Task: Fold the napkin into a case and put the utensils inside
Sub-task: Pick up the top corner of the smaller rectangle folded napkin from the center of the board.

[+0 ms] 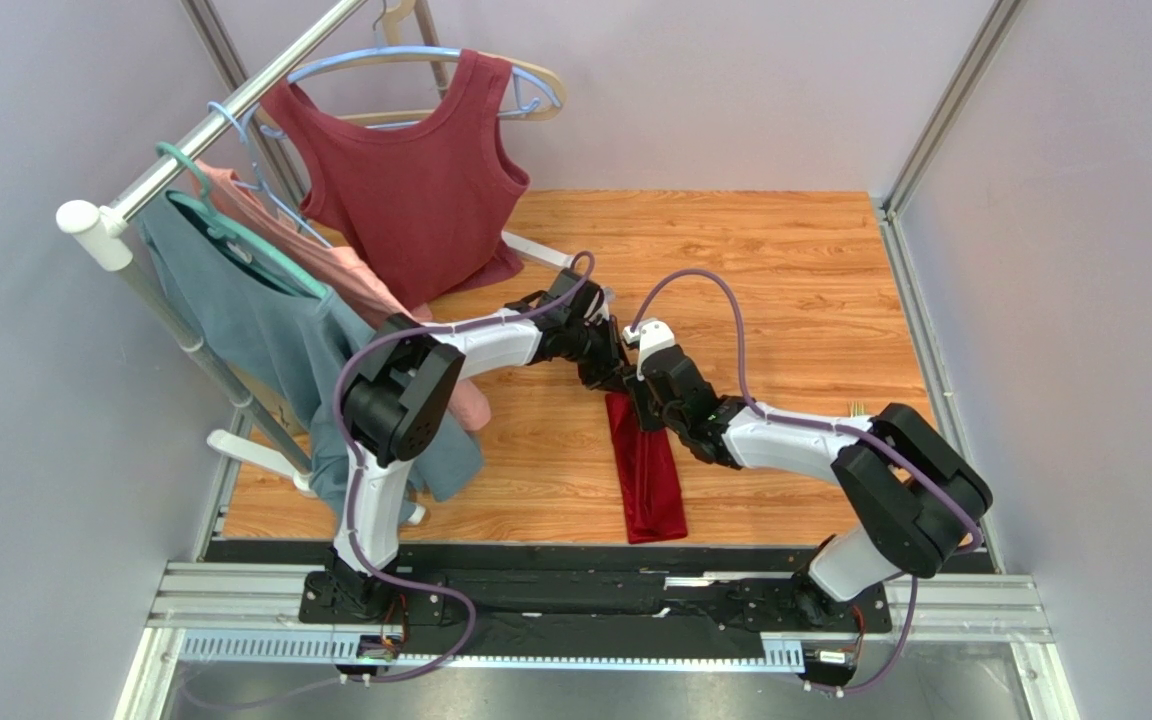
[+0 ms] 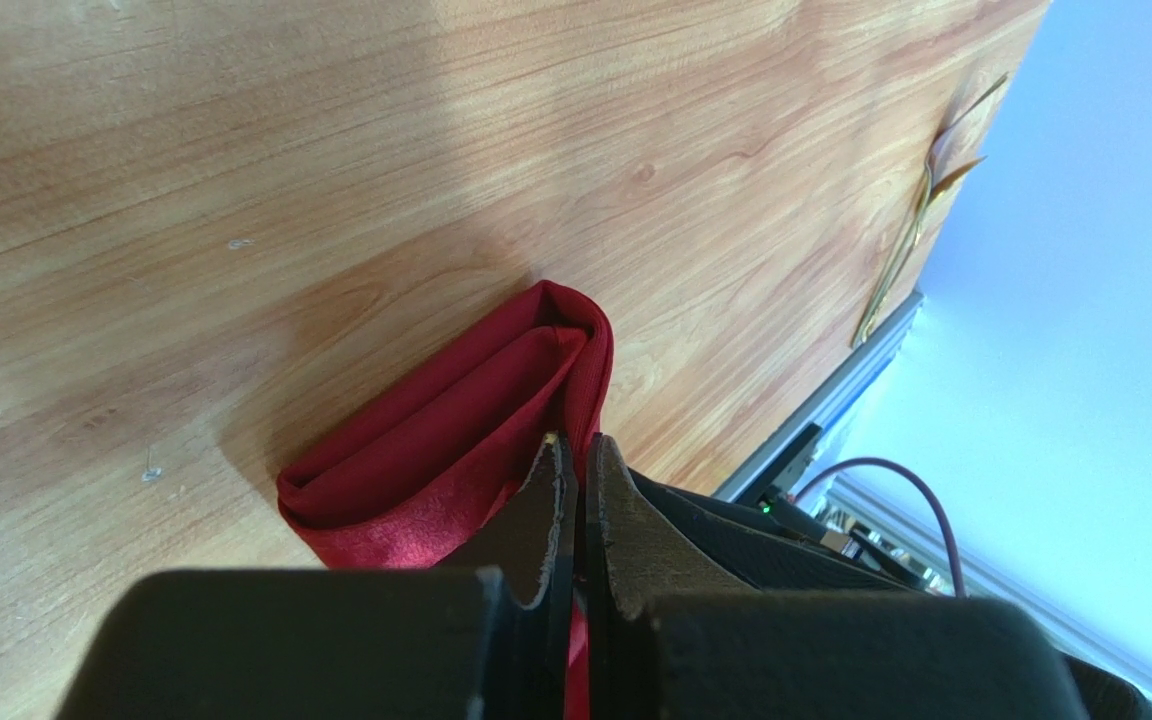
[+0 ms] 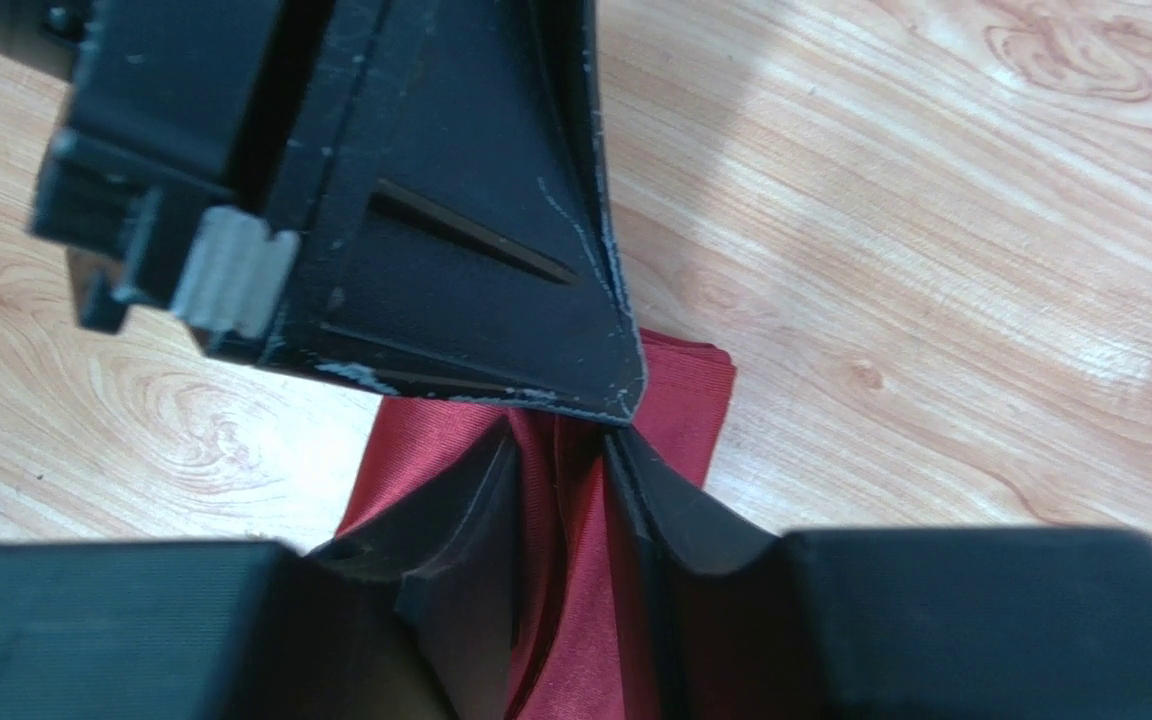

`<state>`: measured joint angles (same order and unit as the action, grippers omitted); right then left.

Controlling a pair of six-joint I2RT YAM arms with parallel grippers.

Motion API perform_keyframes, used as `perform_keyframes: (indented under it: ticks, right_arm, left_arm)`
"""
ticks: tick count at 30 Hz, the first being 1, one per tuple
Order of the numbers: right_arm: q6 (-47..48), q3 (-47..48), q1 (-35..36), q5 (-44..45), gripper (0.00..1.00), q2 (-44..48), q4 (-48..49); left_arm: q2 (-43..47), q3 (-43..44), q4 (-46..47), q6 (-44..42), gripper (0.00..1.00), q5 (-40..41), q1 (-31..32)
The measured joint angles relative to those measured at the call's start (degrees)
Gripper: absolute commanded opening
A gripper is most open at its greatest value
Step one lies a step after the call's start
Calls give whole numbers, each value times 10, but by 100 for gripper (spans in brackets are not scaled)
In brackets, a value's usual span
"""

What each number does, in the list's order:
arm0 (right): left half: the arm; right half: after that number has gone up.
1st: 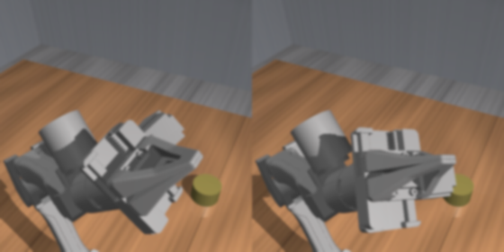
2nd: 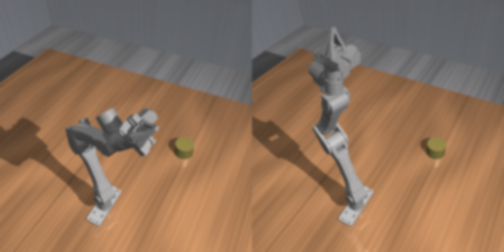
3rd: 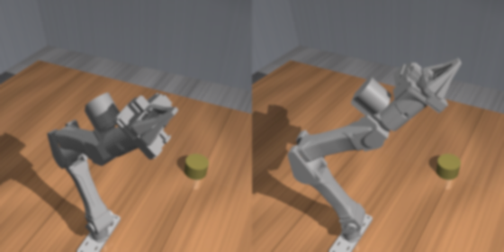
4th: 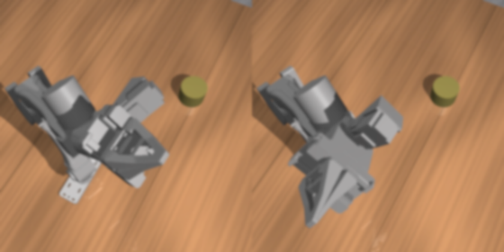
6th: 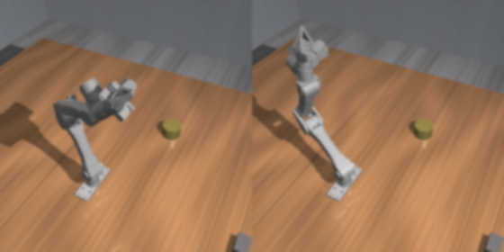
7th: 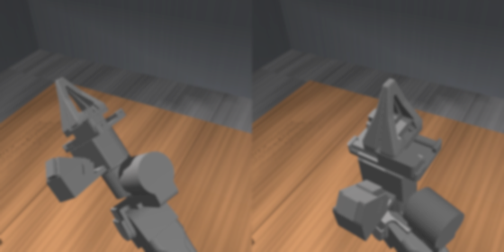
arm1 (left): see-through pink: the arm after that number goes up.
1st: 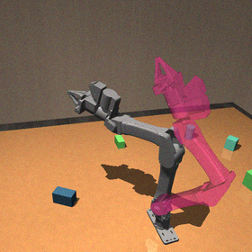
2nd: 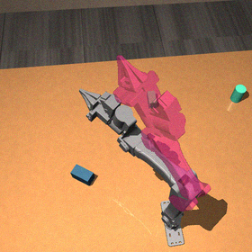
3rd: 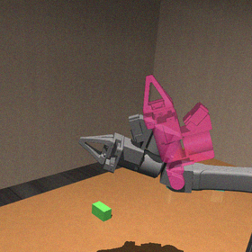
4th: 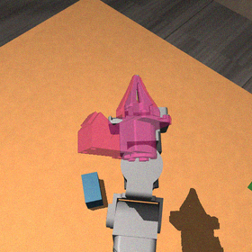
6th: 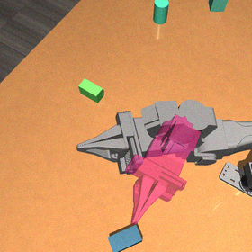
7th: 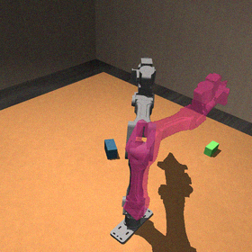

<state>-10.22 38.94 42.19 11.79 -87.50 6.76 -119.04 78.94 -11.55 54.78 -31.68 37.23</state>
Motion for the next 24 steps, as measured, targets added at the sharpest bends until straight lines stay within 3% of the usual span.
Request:
perform_keyframes:
  ticks: [2, 6, 7, 11, 15, 16, 17, 20, 22, 24]
  right_arm:
    - [1, 0, -4, -3, 8, 1, -1]
    - [1, 1, -8, -12, 0, 1, -1]
    - [1, 1, -8, -14, 0, 2, -1]
    - [-2, 1, -9, -21, 0, 9, -7]
    - [-10, 1, -11, -24, 0, 26, -18]
    - [-11, 1, -12, -24, 0, 30, -21]
    - [-13, 1, -12, -24, 0, 33, -24]
    - [-22, 1, -13, -24, 0, 35, -38]
    - [-27, 1, -14, -24, 0, 35, -48]
    - [-34, 1, -16, -25, 0, 35, -55]
  left_arm:
    - [2, -3, 4, 0, 0, 0, -1]
    - [3, -5, 7, 0, 2, 0, -2]
    - [3, -6, 7, 0, 10, 0, -2]
    - [10, -9, 2, -22, 71, 6, -2]
    - [53, -24, -30, -68, 67, 56, -2]
    - [73, -36, -33, -79, 59, 74, -2]
    - [97, -49, -37, -88, 37, 92, -2]
    - [176, -101, -32, -114, 19, 139, -2]
    - [216, -128, -21, -135, 20, 158, 0]
    - [228, -135, -16, -158, 30, 173, 10]
